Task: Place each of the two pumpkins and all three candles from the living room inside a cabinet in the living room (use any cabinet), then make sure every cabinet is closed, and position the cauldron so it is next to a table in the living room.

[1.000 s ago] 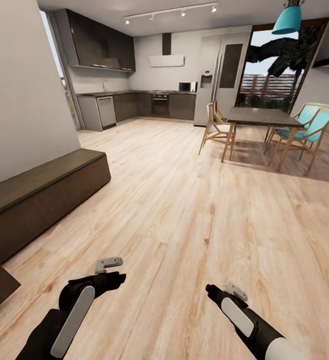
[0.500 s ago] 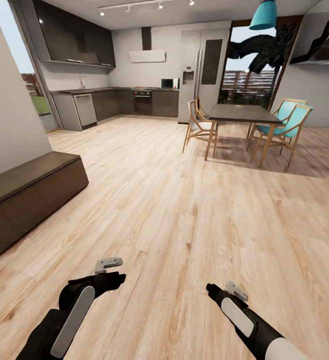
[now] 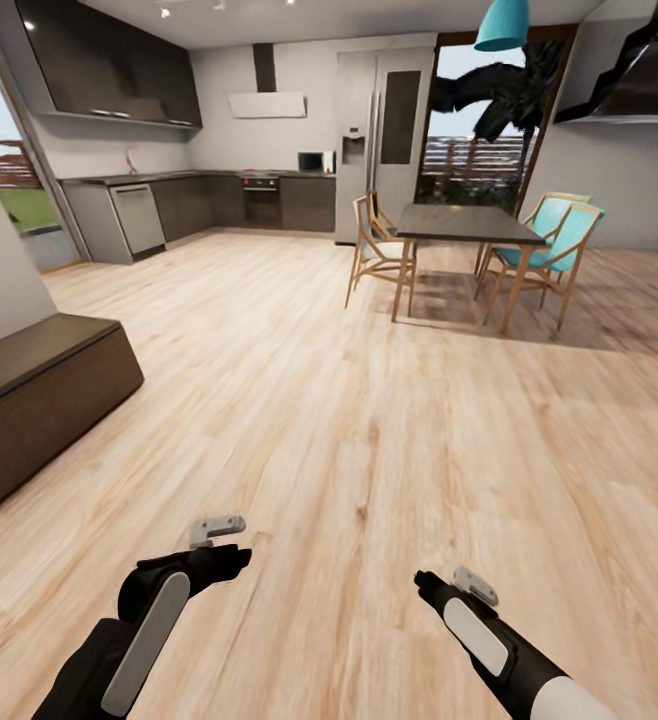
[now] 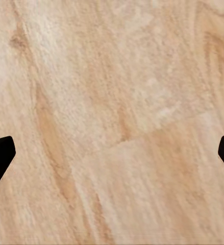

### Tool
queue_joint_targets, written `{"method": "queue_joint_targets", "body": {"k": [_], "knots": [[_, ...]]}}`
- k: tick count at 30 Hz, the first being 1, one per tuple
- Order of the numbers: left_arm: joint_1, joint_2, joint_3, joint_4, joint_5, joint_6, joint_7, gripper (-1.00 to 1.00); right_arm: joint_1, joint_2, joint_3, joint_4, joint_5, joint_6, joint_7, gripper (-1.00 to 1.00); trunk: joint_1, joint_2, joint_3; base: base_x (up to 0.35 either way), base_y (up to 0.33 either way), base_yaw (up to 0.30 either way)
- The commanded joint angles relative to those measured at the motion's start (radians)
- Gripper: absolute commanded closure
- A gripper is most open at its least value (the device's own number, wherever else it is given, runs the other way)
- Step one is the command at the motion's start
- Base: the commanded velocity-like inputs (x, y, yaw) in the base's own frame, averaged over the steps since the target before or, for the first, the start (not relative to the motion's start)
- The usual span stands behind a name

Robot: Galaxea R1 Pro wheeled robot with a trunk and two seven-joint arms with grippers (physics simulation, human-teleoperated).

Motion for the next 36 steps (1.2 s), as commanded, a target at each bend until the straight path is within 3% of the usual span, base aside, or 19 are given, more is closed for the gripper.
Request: {"method": "queue_joint_targets", "body": {"k": [1, 14, 36], "knots": [[-0.001, 0.001, -0.002, -0.001, 0.010, 0.002, 0.010, -1.00, -0.001, -0.001, 0.006, -0.002, -0.002, 0.003, -0.007, -1.00, 0.000, 0.000, -0.002, 0.324, -0.001, -0.232], [0.000, 0.002, -0.002, -0.002, 0.010, 0.002, 0.010, -1.00, -0.001, -0.002, 0.006, -0.001, -0.002, 0.003, -0.007, -1.00, 0.000, 0.000, -0.010, 0.323, -0.047, -0.259], [0.000, 0.002, -0.002, 0.000, 0.010, 0.002, 0.010, -1.00, -0.001, -0.002, 0.005, 0.001, -0.002, 0.003, -0.007, -1.00, 0.000, 0.000, -0.020, 0.271, -0.202, -0.266]]}}
